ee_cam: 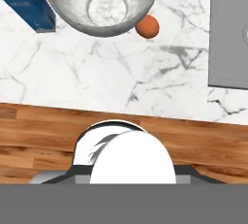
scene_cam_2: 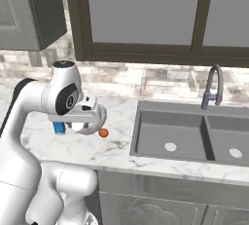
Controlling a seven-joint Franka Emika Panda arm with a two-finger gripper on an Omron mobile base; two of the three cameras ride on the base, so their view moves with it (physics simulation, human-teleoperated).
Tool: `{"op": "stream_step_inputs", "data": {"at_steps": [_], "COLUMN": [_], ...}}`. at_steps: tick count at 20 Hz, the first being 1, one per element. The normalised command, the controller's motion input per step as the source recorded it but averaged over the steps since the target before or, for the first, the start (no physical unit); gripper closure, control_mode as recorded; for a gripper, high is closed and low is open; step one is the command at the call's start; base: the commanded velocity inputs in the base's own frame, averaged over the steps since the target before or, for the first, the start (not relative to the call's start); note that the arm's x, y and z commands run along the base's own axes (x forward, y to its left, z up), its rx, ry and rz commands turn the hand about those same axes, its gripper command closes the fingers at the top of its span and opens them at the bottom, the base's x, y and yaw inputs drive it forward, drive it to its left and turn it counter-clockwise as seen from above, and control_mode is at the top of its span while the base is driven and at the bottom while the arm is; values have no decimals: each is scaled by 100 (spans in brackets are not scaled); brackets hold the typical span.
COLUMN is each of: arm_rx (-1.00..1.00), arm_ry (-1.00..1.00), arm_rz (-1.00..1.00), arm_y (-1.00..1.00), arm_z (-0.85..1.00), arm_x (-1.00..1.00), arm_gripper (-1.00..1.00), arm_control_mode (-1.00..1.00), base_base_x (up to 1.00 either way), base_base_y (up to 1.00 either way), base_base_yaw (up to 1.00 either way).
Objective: Gather the eggs and milk located in the vicinity of the sink area and place them right next to the bowl.
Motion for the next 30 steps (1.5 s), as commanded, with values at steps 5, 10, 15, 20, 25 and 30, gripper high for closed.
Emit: {"op": "stream_step_inputs", "data": {"at_steps": [5, 10, 15, 20, 25, 30], "arm_rx": [0, 2, 7, 7, 1, 2], "arm_ry": [0, 0, 0, 0, 0, 0], "arm_rz": [0, 1, 2, 7, 14, 36], "arm_y": [0, -6, -22, -37, -41, -34], "arm_z": [0, -3, -6, -11, -15, -5], "arm_x": [0, 6, 5, 25, 64, 41], "arm_gripper": [100, 100, 100, 100, 100, 100], "arm_control_mode": [100, -100, -100, -100, -100, -100], "base_base_x": [62, 36, 0, 0, 0, 0], "base_base_y": [-19, -21, 0, 0, 0, 0], "base_base_yaw": [3, 4, 0, 0, 0, 0]}}
